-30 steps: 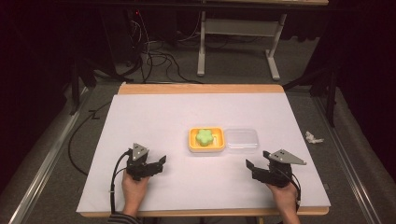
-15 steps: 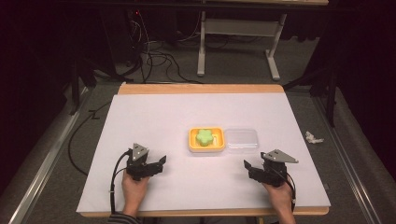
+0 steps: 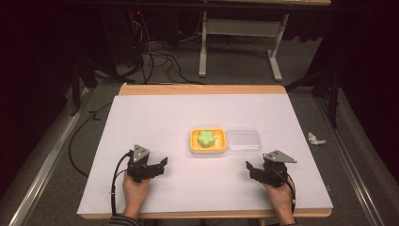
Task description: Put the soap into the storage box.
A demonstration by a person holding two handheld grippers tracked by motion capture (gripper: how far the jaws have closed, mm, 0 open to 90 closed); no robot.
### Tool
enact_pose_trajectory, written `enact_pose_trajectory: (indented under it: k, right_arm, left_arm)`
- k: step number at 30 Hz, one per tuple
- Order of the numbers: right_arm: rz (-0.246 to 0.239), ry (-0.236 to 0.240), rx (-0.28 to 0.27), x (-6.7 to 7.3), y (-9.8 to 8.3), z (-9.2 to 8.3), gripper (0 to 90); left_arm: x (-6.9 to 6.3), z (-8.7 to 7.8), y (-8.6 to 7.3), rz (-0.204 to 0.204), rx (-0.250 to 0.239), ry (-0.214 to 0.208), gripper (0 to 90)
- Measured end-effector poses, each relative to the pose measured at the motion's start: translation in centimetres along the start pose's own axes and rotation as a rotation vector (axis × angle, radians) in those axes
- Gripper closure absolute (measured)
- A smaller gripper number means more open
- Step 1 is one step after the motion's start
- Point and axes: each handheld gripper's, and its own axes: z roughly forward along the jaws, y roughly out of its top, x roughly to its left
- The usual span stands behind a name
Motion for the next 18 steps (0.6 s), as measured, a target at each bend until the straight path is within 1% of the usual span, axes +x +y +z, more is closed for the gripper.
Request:
enact_pose_trajectory:
  k: [2, 4, 6, 9, 10, 11, 14, 15, 18]
  right_arm:
    - [0.003, 0.001, 0.006, 0.04, -0.01, 0.05, 25.8]
    - [-0.008, -0.006, 0.015, 0.10, -0.08, 0.22, 25.9]
    - [-0.009, -0.004, 0.018, 0.13, -0.12, 0.25, 25.9]
    - [-0.030, -0.003, 0.026, 0.30, -0.48, 0.58, 27.4]
    - [-0.030, -0.003, 0.026, 0.30, -0.48, 0.58, 27.4]
    - [-0.046, -0.004, 0.035, 0.45, -0.58, 0.74, 28.1]
    - [-0.056, -0.007, 0.027, 0.57, -0.61, 0.74, 28.4]
    - [-0.055, -0.003, 0.026, 0.53, -0.65, 0.74, 28.7]
    - [-0.047, -0.001, 0.023, 0.55, -0.68, 0.70, 28.9]
  left_arm:
    - [0.03, -0.01, 0.01, 0.002, 0.002, 0.000, 19.8]
    - [0.00, 0.01, 0.00, -0.001, -0.001, 0.000, 19.8]
    - [0.00, 0.00, 0.00, -0.001, -0.001, 0.000, 19.8]
    - [0.03, 0.02, 0.01, 0.000, 0.002, 0.000, 19.8]
    - [0.03, 0.02, 0.01, 0.000, 0.002, 0.000, 19.9]
    - [0.03, 0.01, 0.01, 0.004, 0.005, 0.003, 20.0]
    - [0.06, 0.02, 0.00, 0.007, 0.008, 0.004, 20.0]
    - [0.05, 0.03, 0.01, 0.001, 0.005, 0.004, 20.0]
    - [0.07, 0.04, 0.00, 0.004, 0.007, 0.006, 20.0]
